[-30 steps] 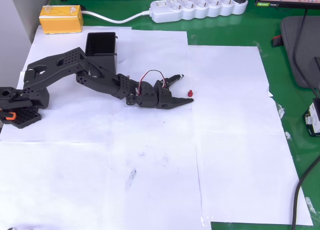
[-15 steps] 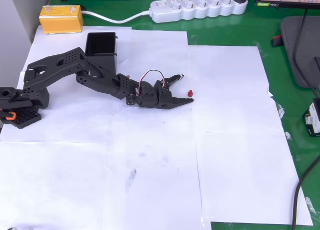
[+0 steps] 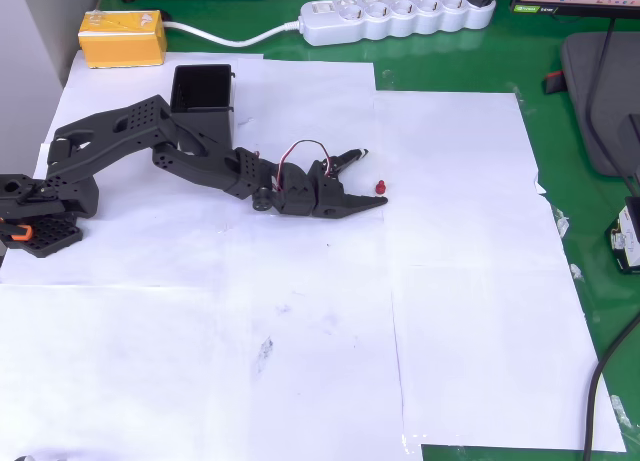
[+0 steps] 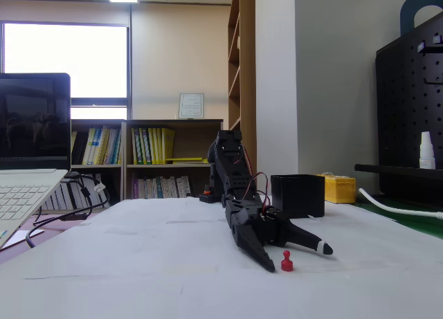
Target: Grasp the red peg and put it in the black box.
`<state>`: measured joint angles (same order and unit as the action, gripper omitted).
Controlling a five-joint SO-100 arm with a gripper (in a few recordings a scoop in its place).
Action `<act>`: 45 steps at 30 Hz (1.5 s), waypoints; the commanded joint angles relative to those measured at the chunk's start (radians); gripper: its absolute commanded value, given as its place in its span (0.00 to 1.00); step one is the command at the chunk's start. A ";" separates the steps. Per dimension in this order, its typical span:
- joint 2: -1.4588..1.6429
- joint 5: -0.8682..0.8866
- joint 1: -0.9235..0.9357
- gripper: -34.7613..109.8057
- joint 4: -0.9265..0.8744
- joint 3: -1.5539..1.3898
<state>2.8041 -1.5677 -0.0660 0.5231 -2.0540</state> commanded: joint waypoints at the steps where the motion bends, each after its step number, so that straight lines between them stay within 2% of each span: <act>1: 0.000 -0.012 -0.040 0.53 0.008 -0.049; 24: 0.005 -0.009 -0.052 0.53 0.031 -0.048; 27: 0.006 -0.011 -0.049 0.49 0.034 -0.048; 35: 0.009 -0.012 -0.049 0.24 0.034 -0.051; 45: 0.012 -0.015 -0.048 0.24 0.037 -0.052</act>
<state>2.8164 -1.5677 -0.0813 0.5430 -2.0647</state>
